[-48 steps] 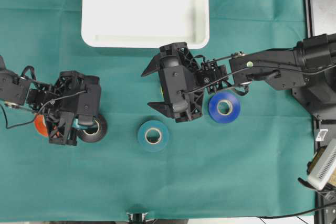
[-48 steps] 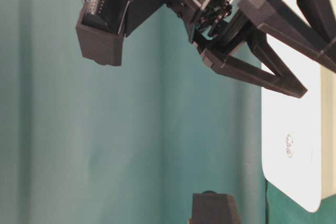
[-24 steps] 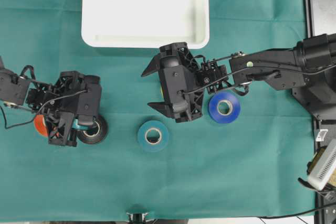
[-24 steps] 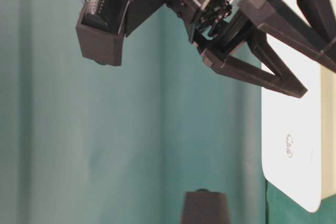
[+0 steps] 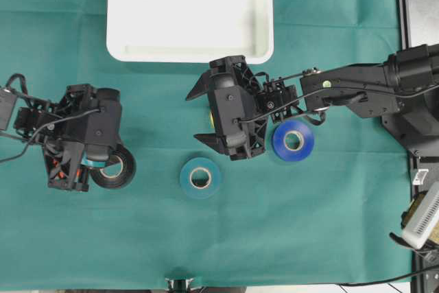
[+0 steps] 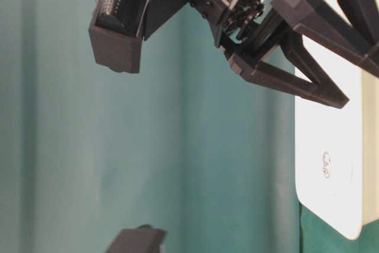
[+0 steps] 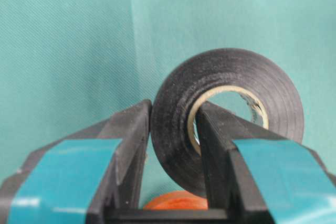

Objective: Put the tape alternately from left to right into the white case.
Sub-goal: 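Grip the black roll's rim with the left gripper and lift, then lower the black roll into the tray and open the left gripper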

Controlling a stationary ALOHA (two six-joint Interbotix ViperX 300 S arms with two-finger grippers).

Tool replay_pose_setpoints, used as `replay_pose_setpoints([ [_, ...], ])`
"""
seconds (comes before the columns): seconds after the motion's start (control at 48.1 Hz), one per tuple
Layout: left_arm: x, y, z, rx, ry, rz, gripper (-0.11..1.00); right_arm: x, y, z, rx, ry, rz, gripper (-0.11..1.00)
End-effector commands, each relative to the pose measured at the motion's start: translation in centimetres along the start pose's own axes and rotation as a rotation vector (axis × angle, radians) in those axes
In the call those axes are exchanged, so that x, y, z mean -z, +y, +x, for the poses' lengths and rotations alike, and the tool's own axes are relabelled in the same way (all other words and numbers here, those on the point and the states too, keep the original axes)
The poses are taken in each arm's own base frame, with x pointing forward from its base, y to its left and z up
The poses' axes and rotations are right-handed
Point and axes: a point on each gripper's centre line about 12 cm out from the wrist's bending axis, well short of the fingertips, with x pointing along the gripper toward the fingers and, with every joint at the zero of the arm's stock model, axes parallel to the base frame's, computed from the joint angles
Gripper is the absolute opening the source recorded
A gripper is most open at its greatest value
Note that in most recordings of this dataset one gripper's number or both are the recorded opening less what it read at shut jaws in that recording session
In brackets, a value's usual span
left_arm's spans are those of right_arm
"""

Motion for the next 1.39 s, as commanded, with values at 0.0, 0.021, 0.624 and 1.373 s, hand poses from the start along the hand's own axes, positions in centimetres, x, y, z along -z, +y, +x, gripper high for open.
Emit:
replay_pose_setpoints([
  [0.0,-1.3,0.6,-1.1,-0.008,-0.048,-0.005,0.26,-0.9,0.1,-0.5,-0.003,-0.035,-0.001,0.74],
  [0.021,-1.3,0.7,-1.0,-0.012,-0.047,-0.007,0.26,-0.9,0.1,-0.5,-0.002,-0.034,-0.002,0.74],
  [0.624,-3.7,10.6,-1.8,-0.216,-0.096,0.049,0.26,-1.0,0.1,-0.5,-0.004,-0.04,-0.003,0.74],
  [1.373,-8.1,20.2,2.5,-0.356,-0.087,0.119,0.26,-0.8,0.4,-0.5,-0.011,-0.034,-0.007,0.74],
])
